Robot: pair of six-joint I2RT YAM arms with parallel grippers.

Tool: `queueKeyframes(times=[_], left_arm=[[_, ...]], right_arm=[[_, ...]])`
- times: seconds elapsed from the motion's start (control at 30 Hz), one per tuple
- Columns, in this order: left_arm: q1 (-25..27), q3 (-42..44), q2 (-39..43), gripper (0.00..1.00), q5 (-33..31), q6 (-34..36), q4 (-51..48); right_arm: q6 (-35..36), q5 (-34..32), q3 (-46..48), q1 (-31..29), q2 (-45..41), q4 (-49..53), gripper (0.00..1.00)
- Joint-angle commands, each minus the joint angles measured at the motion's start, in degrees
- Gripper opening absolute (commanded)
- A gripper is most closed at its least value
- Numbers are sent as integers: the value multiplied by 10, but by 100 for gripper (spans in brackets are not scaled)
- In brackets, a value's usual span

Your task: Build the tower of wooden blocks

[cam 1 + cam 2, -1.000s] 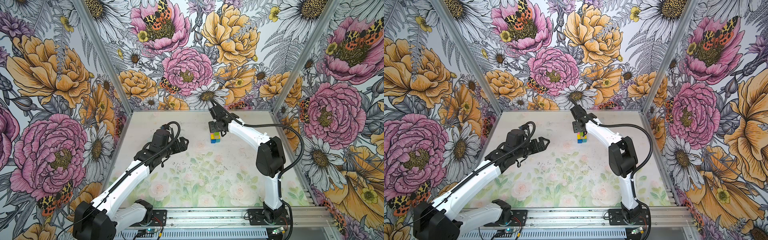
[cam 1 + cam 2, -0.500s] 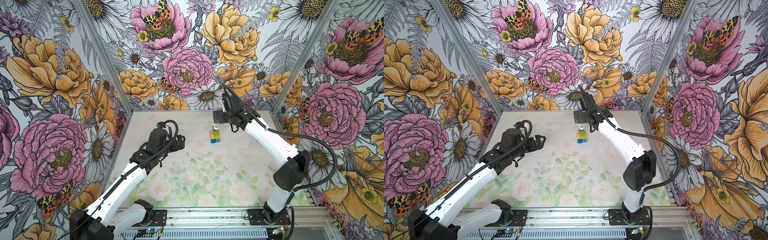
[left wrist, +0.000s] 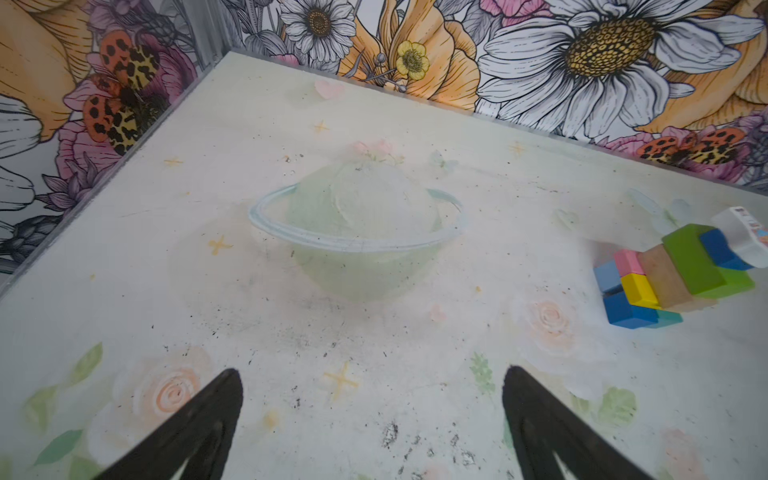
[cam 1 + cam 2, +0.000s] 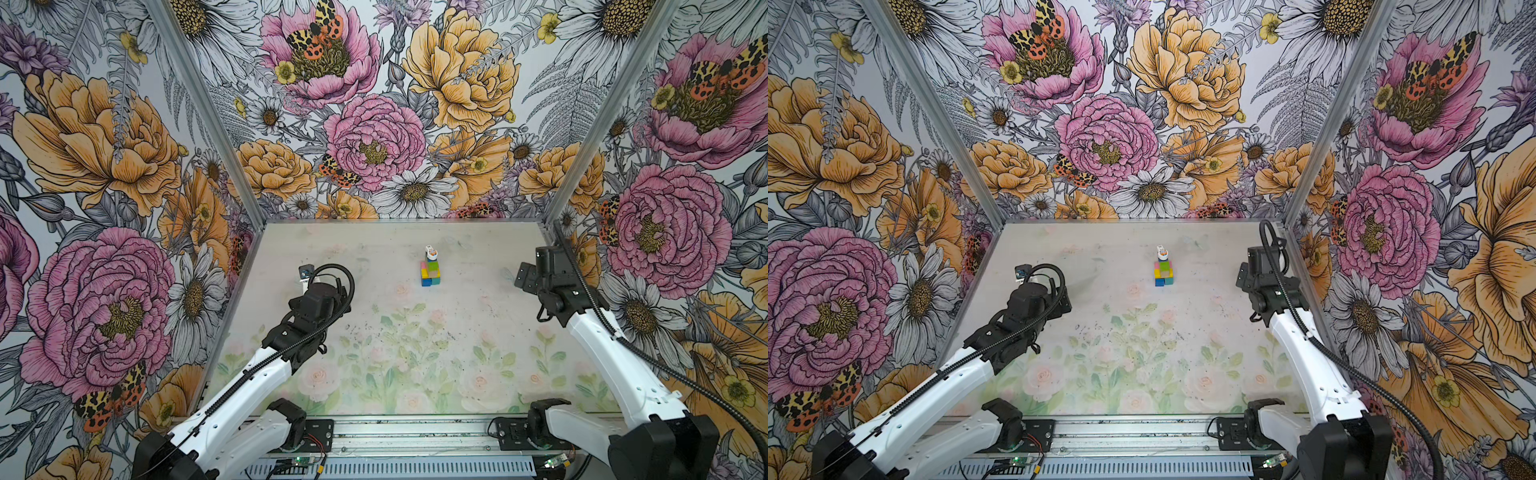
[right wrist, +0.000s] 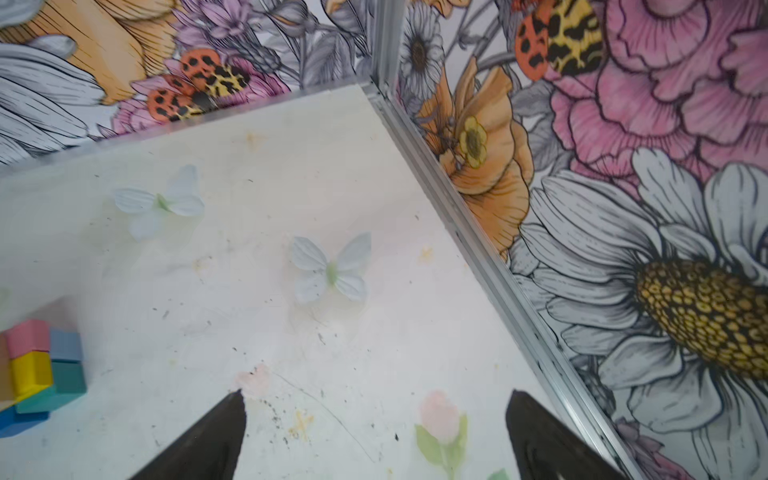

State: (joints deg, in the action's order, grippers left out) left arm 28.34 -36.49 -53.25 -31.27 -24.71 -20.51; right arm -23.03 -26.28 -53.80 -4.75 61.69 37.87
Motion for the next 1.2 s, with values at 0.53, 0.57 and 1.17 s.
queueKeyframes(times=[0.53,0.57,1.17], left_arm=[[-170,133,-88,99,8,208,443],[-180,149,-95,99,12,208,468],[-238,189,-360,99,151,281,830]], right_arm=[[47,20,303,64,-44,-464,100],[52,29,306,64,-35,-484,100],[135,93,369,65,170,-885,100]])
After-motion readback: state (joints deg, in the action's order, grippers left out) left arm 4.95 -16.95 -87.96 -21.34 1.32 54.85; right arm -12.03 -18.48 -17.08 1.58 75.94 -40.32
